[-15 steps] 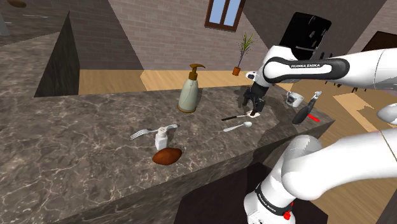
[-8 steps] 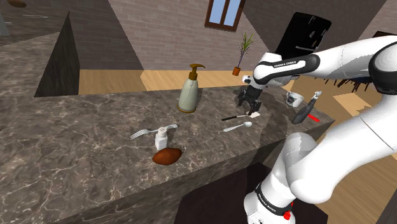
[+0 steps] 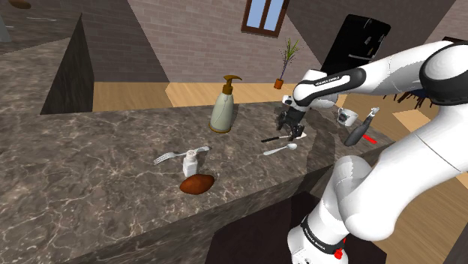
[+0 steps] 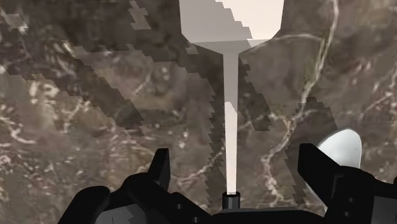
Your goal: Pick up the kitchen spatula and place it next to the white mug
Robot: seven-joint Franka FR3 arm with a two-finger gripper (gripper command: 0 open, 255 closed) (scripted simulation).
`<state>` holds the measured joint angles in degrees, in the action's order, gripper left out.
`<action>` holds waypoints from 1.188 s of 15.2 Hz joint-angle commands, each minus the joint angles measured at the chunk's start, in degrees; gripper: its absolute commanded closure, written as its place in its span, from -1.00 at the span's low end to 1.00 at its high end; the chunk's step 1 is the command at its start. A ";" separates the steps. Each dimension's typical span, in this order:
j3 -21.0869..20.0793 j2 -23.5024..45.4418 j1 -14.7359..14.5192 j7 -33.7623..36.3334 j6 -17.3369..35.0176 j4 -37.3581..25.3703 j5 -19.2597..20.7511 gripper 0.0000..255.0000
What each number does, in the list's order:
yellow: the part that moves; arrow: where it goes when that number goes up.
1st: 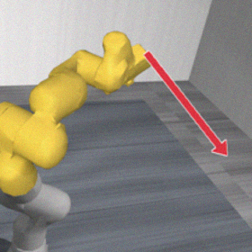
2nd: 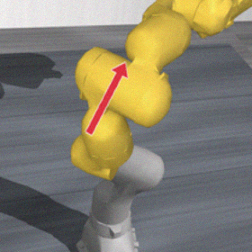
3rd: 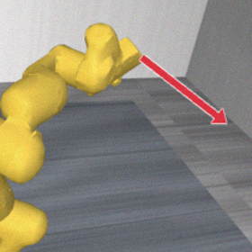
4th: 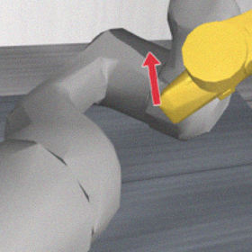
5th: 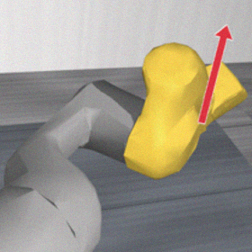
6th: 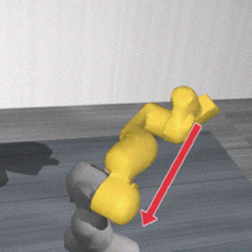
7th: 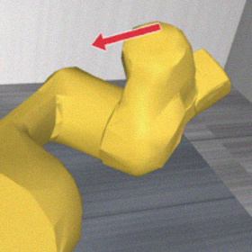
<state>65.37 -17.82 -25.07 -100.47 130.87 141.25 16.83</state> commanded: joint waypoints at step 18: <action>-2.20 -2.00 1.59 1.16 -2.70 -0.99 1.19 1.00</action>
<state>64.07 -19.07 -24.08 -99.88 129.03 140.42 17.53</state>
